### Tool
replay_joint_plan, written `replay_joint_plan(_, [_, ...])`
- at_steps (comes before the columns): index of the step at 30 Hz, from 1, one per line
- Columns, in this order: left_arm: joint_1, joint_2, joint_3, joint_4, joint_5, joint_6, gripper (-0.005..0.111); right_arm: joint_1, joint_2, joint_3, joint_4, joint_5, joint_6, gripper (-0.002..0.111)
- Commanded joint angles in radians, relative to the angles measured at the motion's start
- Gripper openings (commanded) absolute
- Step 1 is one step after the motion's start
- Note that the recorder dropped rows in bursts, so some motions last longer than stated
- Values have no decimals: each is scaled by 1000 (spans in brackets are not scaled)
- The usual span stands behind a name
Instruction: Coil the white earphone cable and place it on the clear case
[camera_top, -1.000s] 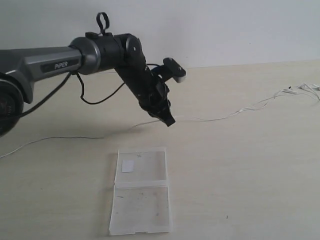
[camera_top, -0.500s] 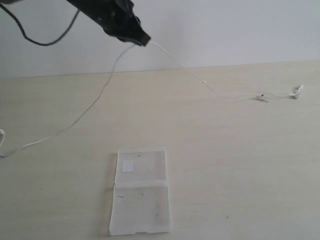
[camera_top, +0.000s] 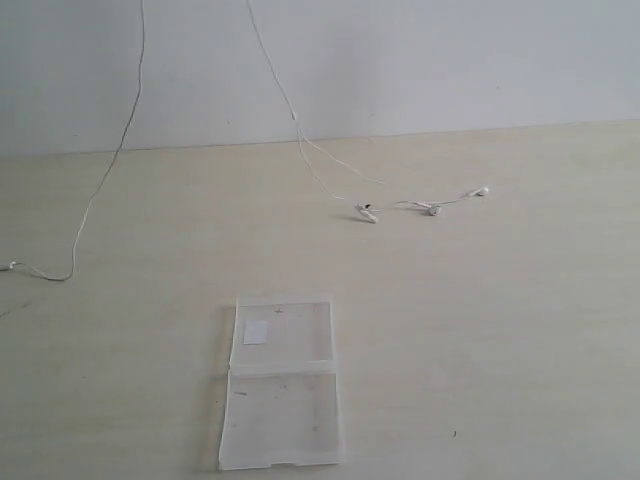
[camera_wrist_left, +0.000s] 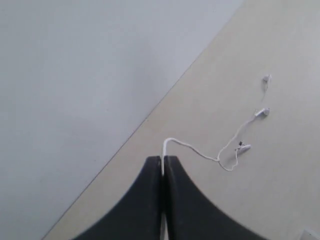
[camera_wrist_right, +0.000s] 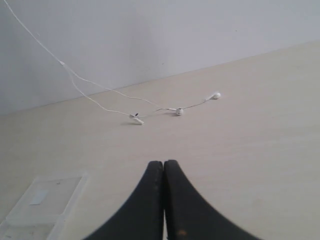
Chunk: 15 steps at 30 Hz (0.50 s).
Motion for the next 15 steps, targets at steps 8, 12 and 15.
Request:
replay_joint_plan(8, [132,-99,1,-39,129,-5,0,2,-6,5,-6,-3,-1,0])
replay_joint_plan(12, [220,-174,1,-129,141,-7,0,2,-6,5,-6,-3,-1,0])
replay_joint_plan(15, [287,-250,1,-219,85,17,0,2,-6,5,-6,-3,-1,0])
